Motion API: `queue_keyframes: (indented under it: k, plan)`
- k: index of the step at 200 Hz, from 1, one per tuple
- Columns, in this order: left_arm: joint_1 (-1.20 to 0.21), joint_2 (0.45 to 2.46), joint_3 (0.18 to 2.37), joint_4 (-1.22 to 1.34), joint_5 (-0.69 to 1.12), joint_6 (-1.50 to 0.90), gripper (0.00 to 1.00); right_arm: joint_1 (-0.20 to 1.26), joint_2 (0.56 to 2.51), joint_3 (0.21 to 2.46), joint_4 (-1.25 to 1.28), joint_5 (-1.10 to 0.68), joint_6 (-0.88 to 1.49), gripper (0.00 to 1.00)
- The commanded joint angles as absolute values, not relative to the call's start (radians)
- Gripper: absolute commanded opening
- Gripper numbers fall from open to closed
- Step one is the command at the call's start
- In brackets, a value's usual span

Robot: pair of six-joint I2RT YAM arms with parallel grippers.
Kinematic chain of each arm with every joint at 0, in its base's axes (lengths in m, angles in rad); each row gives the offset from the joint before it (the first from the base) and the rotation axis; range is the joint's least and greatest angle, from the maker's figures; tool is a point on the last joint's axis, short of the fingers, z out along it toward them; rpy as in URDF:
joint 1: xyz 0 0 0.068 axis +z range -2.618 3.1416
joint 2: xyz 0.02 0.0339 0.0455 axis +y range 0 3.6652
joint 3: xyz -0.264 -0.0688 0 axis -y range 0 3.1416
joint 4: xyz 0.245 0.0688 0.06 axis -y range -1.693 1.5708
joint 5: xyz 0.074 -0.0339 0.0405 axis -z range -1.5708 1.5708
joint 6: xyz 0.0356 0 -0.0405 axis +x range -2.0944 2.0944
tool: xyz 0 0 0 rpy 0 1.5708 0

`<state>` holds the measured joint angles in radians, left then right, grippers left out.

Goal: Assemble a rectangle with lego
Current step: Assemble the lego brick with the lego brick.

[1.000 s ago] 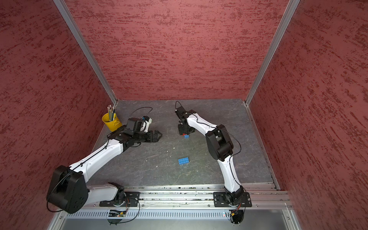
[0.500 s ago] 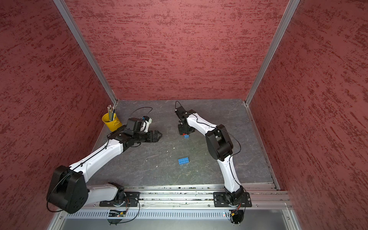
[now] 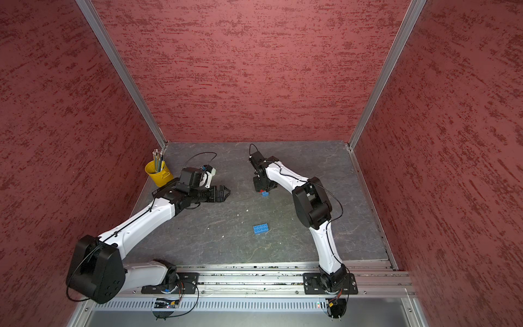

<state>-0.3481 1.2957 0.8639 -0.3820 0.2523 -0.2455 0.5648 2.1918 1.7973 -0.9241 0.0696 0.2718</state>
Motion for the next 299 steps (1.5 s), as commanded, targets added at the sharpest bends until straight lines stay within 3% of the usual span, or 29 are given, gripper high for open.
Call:
queue_keyframes:
  k: [1, 73, 165, 232, 299]
  plan:
    - [-0.347, 1.271, 0.856, -0.377, 0.244, -0.23, 1.0, 0.549, 2.254, 1.725, -0.965, 0.113, 0.271, 0.57]
    - [-0.348, 1.268, 0.853, -0.379, 0.239, -0.229, 1.0, 0.549, 2.186, 1.726, -0.931, 0.077, 0.293, 0.55]
    - [-0.348, 1.265, 0.848, -0.378, 0.236, -0.224, 1.0, 0.548, 2.237, 1.713, -0.938, 0.092, 0.282, 0.56]
    - [-0.348, 1.253, 0.852, -0.381, 0.231, -0.232, 1.0, 0.548, 2.146, 1.717, -0.864, 0.118, 0.299, 0.76]
    - [-0.372, 1.151, 0.813, -0.356, 0.246, -0.176, 1.0, 0.549, 1.986, 1.65, -0.819, 0.037, 0.313, 0.81]
